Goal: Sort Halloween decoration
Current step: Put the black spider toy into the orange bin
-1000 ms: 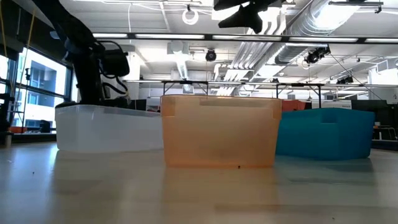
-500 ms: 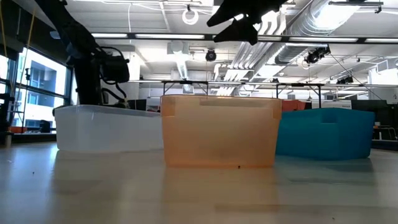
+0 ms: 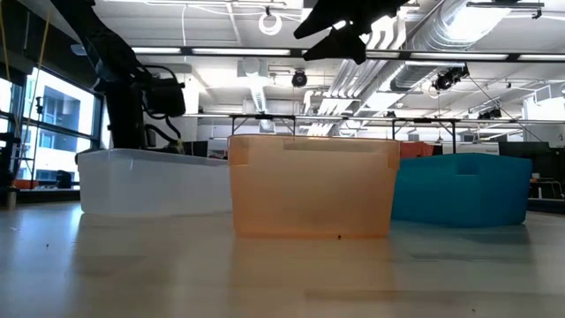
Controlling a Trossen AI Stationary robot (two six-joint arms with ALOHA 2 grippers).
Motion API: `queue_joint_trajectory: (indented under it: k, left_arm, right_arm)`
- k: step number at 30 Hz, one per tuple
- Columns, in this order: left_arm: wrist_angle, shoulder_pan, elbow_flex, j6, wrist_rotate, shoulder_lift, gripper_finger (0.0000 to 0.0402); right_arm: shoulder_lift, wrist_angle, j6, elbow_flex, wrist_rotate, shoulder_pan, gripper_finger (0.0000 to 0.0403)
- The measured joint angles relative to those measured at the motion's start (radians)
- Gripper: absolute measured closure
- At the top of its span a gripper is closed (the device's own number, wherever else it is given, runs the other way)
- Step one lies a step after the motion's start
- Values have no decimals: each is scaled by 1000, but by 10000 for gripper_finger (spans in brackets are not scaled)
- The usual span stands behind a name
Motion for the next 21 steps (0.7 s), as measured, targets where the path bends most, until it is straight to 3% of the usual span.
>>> queue_joint_trajectory:
  k: [7,13,21]
  left_arm:
    - [75,14,0,-8,-19,23,242]
    - [36,10,2,-42,40,45,242]
    - [71,5,3,-60,-2,62,243]
  right_arm:
    - [0,0,19,0,0,0,163]
    - [0,0,19,0,0,0,163]
    - [0,-4,18,0,-1,0,163]
